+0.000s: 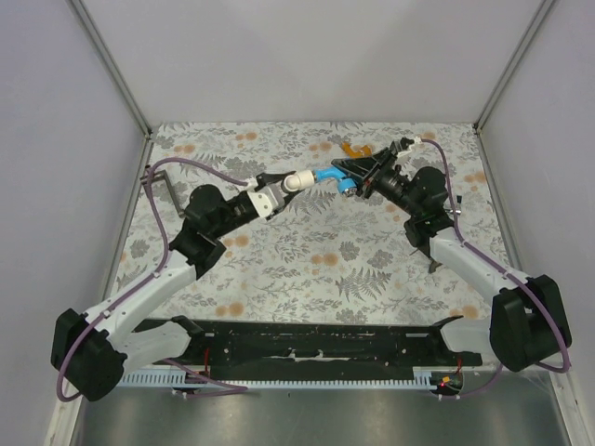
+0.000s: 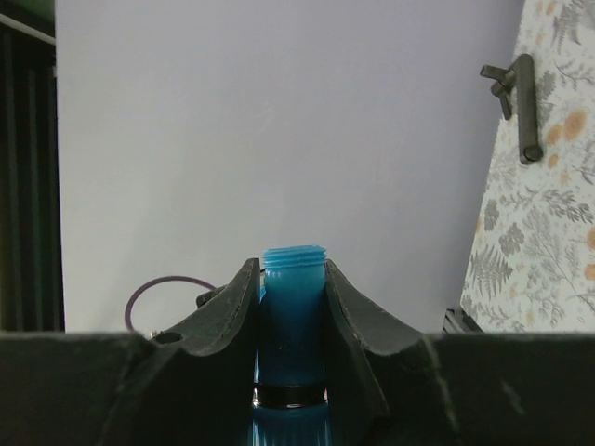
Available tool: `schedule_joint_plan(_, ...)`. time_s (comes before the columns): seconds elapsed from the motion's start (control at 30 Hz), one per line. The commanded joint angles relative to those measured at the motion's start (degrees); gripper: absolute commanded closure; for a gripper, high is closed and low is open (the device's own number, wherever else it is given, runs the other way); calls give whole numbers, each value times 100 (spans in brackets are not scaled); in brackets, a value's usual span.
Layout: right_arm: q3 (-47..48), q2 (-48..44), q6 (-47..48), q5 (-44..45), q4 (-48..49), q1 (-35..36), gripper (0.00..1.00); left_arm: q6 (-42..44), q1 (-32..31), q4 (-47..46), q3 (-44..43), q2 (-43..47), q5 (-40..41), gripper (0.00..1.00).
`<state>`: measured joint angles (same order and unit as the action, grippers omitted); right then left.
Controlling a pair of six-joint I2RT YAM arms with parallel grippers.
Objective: Install the water faucets
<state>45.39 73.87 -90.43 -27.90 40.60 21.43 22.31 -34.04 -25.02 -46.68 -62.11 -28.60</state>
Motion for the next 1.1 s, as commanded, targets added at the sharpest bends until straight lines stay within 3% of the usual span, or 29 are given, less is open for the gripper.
schedule_joint_plan(0.0, 321, -83, 218, -22, -806, 10, 100, 2084, -269, 24, 342, 242, 424, 74)
schedule_joint_plan(0.07, 366, -135, 359, -14, -931, 10, 100, 2050, -313, -214, 527, 322, 732, 41)
schedule_joint_plan(0.13, 392, -153, 526, 39, -1010, -16, 100, 1535, -314, -232, 537, 453, 952, 28)
schedule_joint_plan(0.37, 716, 110, 1000, -48, -273, -192, 100, -1189, -314, 645, 432, 1138, 1233, 19)
schedule_joint_plan(0.47, 963, 286, 1395, -207, 8, -236, 100, -2901, -305, 1260, 239, 1393, 1829, 9)
schedule_joint_plan(0.57, 1112, 400, 1905, -251, 246, -245, 100, -4580, -296, 1989, -77, 1430, 2497, 6)
schedule_joint_plan(0.7, 1166, 453, 2582, -347, 632, -245, 100, -6383, -130, 2806, -640, 1132, 2754, 6)
schedule_joint_plan(0.83, 1043, 523, 3171, -435, 1335, -236, 100, -8001, 239, 3467, -1159, 631, 2492, 6)
schedule_joint_plan(1.07, 1042, 822, 3120, -567, 2636, -227, 100, -9972, 398, 2636, -1090, -134, 1305, 8)
